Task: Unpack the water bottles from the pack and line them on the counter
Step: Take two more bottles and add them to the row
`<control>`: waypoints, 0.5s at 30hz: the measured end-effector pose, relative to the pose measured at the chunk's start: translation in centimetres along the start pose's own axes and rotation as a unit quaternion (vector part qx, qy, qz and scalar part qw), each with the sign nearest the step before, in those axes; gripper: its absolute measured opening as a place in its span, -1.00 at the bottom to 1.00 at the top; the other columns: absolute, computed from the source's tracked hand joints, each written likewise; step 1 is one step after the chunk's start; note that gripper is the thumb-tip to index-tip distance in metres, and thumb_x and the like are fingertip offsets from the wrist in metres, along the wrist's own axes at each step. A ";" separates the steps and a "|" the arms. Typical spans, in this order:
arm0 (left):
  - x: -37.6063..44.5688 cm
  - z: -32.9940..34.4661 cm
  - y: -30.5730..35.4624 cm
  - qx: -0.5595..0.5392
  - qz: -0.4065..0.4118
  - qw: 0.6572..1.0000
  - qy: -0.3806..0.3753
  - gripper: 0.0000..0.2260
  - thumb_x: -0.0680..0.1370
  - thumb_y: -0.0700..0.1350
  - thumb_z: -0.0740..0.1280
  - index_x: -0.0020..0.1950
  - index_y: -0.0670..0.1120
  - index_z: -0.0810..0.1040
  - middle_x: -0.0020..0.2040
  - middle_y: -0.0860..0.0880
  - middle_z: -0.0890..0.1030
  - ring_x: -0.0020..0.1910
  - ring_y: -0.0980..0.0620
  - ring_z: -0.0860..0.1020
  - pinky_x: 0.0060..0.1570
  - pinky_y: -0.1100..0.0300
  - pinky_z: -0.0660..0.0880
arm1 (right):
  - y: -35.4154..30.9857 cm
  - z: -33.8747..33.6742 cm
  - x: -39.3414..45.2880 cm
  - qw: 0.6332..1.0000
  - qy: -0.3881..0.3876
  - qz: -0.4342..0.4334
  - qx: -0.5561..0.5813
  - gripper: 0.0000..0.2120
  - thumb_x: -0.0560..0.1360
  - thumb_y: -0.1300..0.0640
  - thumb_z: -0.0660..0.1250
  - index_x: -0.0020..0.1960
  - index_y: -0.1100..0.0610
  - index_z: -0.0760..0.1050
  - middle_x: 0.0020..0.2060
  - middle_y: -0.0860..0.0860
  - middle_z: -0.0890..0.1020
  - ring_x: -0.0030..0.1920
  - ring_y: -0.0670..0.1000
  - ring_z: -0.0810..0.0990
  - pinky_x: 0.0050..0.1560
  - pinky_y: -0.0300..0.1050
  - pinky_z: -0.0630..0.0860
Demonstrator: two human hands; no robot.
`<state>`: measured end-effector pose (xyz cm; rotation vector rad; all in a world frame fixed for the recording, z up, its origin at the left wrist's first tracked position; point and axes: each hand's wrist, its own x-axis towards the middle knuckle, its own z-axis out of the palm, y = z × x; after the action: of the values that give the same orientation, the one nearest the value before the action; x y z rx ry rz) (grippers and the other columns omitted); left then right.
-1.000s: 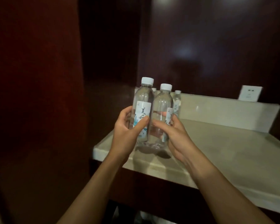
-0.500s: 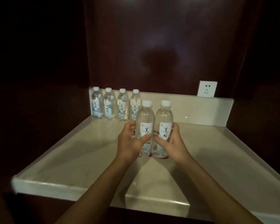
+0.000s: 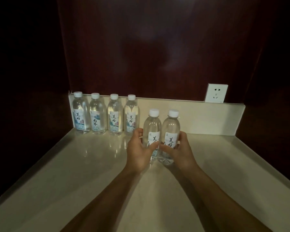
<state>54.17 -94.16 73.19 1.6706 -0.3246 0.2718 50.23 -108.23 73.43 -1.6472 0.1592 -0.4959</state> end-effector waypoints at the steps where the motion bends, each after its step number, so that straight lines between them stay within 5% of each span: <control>1: 0.5 0.0 -0.2 0.011 0.009 1.000 -0.005 -0.54 0.42 -0.19 0.58 0.18 0.03 0.42 -0.02 0.19 0.60 -0.13 0.39 0.59 -0.11 0.47 0.54 | 0.2 0.3 0.5 1.000 0.002 0.004 0.009 -0.47 0.37 0.32 0.55 0.19 0.05 0.37 0.02 0.07 0.65 -0.11 -0.07 0.71 -0.19 -0.08 0.68; 6: 3.7 -0.1 -1.7 0.052 0.015 0.998 -0.008 -0.48 0.42 -0.05 0.58 0.29 0.01 0.43 0.17 0.05 0.64 0.11 0.10 0.64 0.14 0.02 0.62 | 1.5 1.4 2.9 1.000 0.001 0.010 0.015 -0.47 0.38 0.22 0.57 0.18 -0.14 0.41 0.05 -0.04 0.67 0.07 0.10 0.70 -0.01 0.27 0.66; 11: 5.3 0.6 -2.0 0.118 0.028 0.993 -0.003 -0.44 0.44 0.01 0.55 0.35 -0.02 0.39 0.23 0.01 0.61 0.18 0.01 0.61 0.14 -0.06 0.61 | 1.3 2.3 4.5 1.000 0.018 0.008 -0.024 -0.28 0.16 -0.15 0.66 0.22 -0.18 0.40 0.08 -0.05 0.67 0.08 0.11 0.69 0.00 0.25 0.65; 15: 5.0 0.1 -1.7 0.297 0.041 0.954 -0.017 -0.32 0.43 0.23 0.48 0.43 0.07 0.26 0.27 0.02 0.56 0.17 -0.08 0.60 0.04 -0.05 0.60 | 1.9 2.5 5.0 0.986 0.023 -0.013 -0.163 -0.25 0.22 -0.34 0.54 0.31 -0.17 0.35 0.12 -0.07 0.62 0.11 0.01 0.64 0.07 0.11 0.63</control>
<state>59.43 -94.34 73.45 2.2598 -0.3599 0.4331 56.07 -108.13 72.54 -1.9599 0.2648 -0.5491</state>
